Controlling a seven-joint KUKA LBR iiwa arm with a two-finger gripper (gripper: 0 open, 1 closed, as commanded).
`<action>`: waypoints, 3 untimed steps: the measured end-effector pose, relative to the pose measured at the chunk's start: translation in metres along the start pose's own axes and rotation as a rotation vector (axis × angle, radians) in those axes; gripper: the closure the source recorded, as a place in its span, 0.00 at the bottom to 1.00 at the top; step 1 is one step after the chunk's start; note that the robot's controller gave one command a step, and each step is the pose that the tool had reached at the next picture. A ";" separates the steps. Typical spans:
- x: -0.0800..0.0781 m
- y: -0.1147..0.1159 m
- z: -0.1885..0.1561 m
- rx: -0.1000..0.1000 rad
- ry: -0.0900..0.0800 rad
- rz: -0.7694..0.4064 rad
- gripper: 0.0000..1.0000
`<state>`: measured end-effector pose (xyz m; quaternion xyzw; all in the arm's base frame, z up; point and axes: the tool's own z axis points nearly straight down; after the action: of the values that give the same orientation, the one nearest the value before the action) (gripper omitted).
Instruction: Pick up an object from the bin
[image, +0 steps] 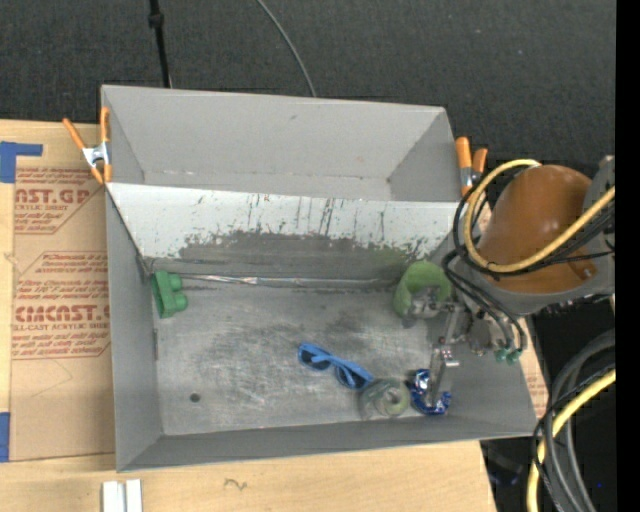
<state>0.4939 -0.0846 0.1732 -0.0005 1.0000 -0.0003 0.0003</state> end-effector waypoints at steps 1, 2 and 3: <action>-0.001 0.053 0.100 0.002 -0.016 -0.495 0.00; 0.001 0.070 0.100 0.004 -0.014 -0.809 0.00; 0.005 0.070 0.102 -0.001 -0.001 -0.810 1.00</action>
Offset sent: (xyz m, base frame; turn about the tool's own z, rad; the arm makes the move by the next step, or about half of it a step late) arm -0.0036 0.0514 -0.1032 -0.4940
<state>0.4894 -0.0143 0.0716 -0.3944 0.9190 0.0002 0.0007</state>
